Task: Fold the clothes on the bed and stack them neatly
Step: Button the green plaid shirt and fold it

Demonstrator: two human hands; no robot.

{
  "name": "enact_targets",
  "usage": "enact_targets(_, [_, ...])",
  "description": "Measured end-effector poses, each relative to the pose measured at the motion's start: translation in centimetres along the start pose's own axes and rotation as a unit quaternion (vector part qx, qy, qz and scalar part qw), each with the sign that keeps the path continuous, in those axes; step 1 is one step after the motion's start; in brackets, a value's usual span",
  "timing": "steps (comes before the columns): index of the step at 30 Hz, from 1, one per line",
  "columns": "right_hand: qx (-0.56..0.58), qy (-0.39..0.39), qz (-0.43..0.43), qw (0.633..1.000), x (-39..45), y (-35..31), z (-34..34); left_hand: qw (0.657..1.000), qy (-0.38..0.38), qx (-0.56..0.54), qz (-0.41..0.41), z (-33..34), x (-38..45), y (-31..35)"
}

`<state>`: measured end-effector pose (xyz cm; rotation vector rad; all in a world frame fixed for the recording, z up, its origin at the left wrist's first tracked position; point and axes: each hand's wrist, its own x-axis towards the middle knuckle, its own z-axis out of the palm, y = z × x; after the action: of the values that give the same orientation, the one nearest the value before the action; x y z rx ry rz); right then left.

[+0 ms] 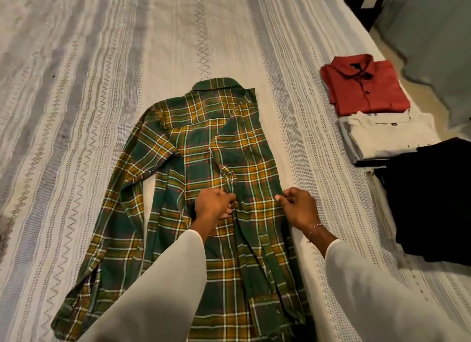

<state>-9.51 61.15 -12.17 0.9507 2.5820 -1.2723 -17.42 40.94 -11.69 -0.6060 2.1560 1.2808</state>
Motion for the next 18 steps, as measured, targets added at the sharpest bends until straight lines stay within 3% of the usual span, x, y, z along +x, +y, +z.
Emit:
enact_targets(5, [0.011,0.028,0.006,1.000,-0.2,0.4,0.4,0.994,-0.022,-0.086,-0.068,-1.1,0.2,-0.8])
enact_targets(10, [0.020,0.011,0.031,0.999,-2.0,0.5,0.5,0.980,-0.082,-0.165,-0.077,-1.0,-1.0,-1.3])
enact_targets(14, [0.030,-0.104,0.078,0.991,-5.0,1.4,-0.7,0.955,-0.108,-0.254,-0.106,-0.4,-2.2,-1.9])
enact_targets(18, [0.073,-0.221,0.110,0.966,-7.6,2.5,-1.9,0.935,-0.080,-0.321,-0.132,0.0,-3.1,-2.3])
